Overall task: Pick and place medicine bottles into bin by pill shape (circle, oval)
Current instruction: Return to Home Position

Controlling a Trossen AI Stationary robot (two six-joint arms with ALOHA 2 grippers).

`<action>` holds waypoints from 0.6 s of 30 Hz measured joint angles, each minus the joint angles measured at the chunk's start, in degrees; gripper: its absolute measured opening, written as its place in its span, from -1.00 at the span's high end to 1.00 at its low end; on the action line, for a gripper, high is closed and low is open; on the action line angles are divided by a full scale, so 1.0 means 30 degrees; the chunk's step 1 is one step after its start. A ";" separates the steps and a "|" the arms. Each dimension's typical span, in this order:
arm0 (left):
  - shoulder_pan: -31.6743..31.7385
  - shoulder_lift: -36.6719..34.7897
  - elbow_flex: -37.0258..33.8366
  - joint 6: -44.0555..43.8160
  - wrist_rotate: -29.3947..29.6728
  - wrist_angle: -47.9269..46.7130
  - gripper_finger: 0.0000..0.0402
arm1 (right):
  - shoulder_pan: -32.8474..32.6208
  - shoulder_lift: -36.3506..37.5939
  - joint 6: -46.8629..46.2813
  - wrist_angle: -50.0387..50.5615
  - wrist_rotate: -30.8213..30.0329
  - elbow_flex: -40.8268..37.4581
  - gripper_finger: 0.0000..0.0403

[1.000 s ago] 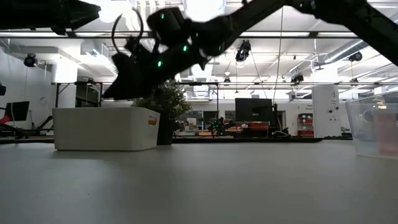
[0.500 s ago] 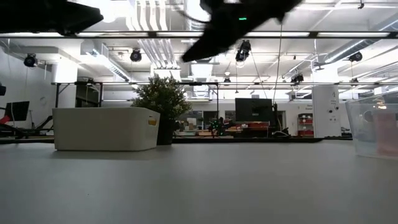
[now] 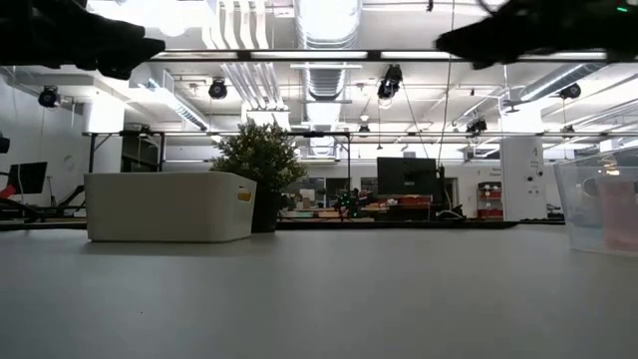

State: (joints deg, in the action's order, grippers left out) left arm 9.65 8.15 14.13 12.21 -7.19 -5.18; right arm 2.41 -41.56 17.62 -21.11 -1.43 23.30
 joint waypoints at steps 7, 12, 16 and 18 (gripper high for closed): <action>0.0000 -0.0305 -0.1076 0.0042 0.0060 0.2170 -0.22 | -0.0012 0.7866 0.0629 -0.0225 0.0132 -0.4352 0.46; 0.0000 -0.0116 -0.1188 0.0043 0.0067 0.2133 -0.22 | 0.0000 1.2125 0.1569 -0.0486 0.0438 -0.6343 0.46; 0.0000 0.0076 -0.1188 0.0048 0.0080 0.2147 -0.22 | -0.0004 1.3825 0.1199 -0.0568 0.0669 -0.7449 0.46; 0.0004 0.0149 -0.1188 0.0051 0.0089 0.2131 -0.22 | -0.0016 1.3780 -0.0210 -0.0716 0.0575 -0.7492 0.46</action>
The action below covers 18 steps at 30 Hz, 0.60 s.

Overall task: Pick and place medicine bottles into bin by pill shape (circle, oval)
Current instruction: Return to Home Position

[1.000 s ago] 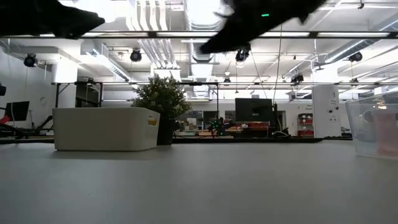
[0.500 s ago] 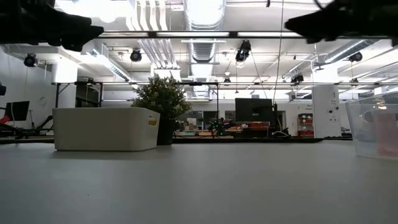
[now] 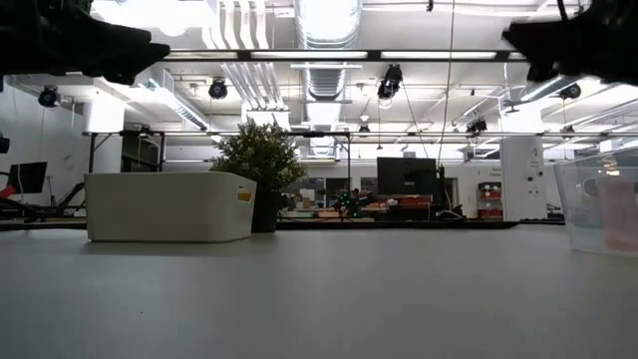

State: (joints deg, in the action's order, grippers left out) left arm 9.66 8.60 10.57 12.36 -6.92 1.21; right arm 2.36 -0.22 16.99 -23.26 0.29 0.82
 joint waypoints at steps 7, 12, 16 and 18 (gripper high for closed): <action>0.0002 0.0155 0.0000 0.0005 0.0041 -0.0051 -0.22 | 0.0003 -0.1240 -0.2672 0.2557 -0.0100 -0.0008 0.46; -0.0004 0.0197 0.0000 0.0006 0.0037 -0.0051 -0.22 | 0.0006 -0.1651 -0.2220 0.4442 -0.0108 0.0085 0.46; -0.0004 0.0252 0.0000 0.0007 0.0036 -0.0059 -0.22 | -0.0341 -0.0581 -0.1713 0.6887 -0.0224 -0.0029 0.46; -0.0004 0.0294 0.0000 0.0007 0.0036 -0.0044 -0.22 | -0.0323 0.0070 -0.1683 0.7419 -0.0323 -0.0029 0.46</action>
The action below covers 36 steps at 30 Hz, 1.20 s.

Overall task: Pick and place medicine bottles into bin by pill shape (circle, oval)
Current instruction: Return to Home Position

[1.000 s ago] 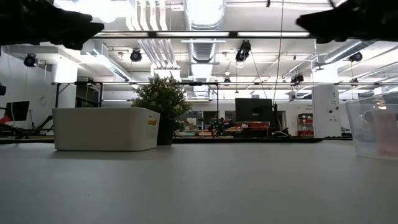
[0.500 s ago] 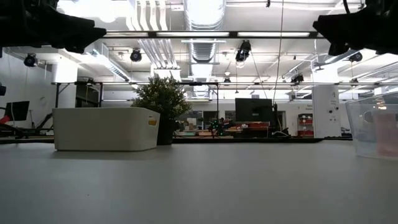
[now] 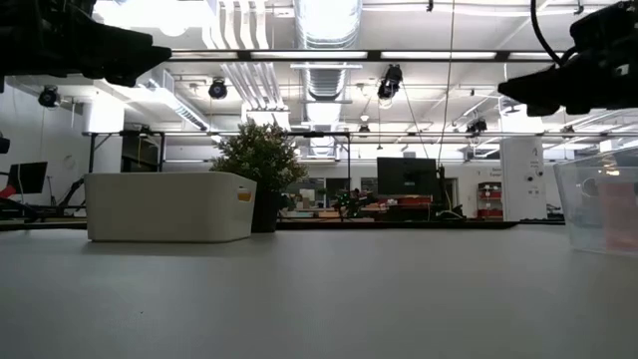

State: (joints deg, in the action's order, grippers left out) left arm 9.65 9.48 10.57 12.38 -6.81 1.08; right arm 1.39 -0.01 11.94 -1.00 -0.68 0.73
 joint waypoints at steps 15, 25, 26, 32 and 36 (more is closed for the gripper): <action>0.0000 0.0078 0.0000 0.0000 -0.0007 -0.0002 -0.22 | 0.0752 -0.0001 0.0278 0.0027 -0.0266 -0.0015 0.46; 0.0000 0.0078 0.0000 0.0000 -0.0007 0.0000 -0.22 | 0.0887 -0.0458 0.0219 0.0038 -0.0273 -0.0029 0.46; 0.0000 0.0078 0.0000 0.0000 -0.0007 -0.0006 -0.22 | 0.0887 -0.0526 0.0206 0.0038 -0.0273 -0.0029 0.46; 0.0000 0.0078 0.0000 0.0000 -0.0007 -0.0003 -0.22 | 0.0887 -0.0540 0.0217 0.0045 -0.0273 -0.0036 0.46; 0.0000 0.0078 0.0000 0.0000 -0.0007 0.0000 -0.22 | 0.0887 -0.0540 0.0210 0.0049 -0.0273 -0.0036 0.46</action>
